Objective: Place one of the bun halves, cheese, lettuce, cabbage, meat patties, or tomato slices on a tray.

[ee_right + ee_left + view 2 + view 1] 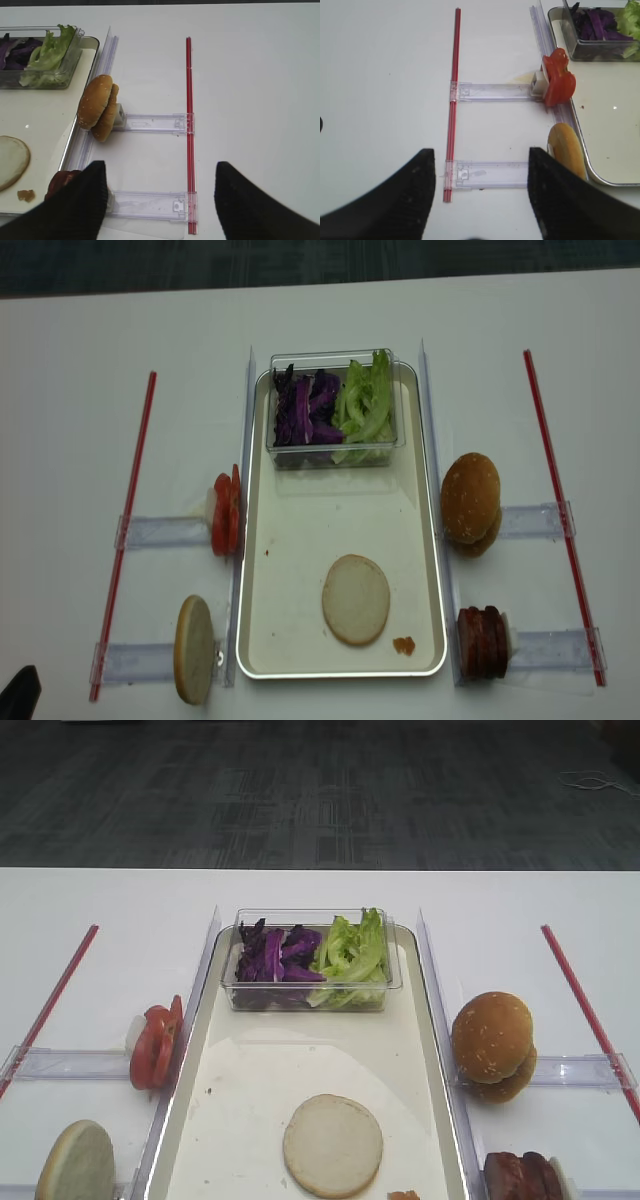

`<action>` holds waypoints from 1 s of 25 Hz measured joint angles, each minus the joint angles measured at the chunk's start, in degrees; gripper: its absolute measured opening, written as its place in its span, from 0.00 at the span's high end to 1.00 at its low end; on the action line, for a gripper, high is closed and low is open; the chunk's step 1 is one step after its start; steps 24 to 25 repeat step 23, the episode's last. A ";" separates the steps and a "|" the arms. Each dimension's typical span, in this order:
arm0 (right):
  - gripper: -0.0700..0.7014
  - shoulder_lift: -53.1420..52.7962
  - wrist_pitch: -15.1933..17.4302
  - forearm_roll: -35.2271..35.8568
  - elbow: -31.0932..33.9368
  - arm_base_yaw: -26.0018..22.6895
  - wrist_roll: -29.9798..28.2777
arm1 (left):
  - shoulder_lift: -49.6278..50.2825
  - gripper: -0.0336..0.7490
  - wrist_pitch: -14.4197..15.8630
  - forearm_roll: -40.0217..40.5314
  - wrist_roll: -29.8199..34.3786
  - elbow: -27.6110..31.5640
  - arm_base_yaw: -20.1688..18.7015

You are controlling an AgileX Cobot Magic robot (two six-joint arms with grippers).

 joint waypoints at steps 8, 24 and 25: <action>0.30 0.00 0.00 0.00 0.00 0.00 0.00 | 0.00 0.42 0.00 0.00 0.00 0.00 0.00; 0.30 0.00 0.00 0.00 0.00 0.00 0.00 | 0.00 0.42 0.00 0.00 0.00 0.00 0.00; 0.30 0.00 0.00 0.00 0.00 0.00 0.00 | 0.00 0.42 0.00 0.00 0.00 0.00 0.00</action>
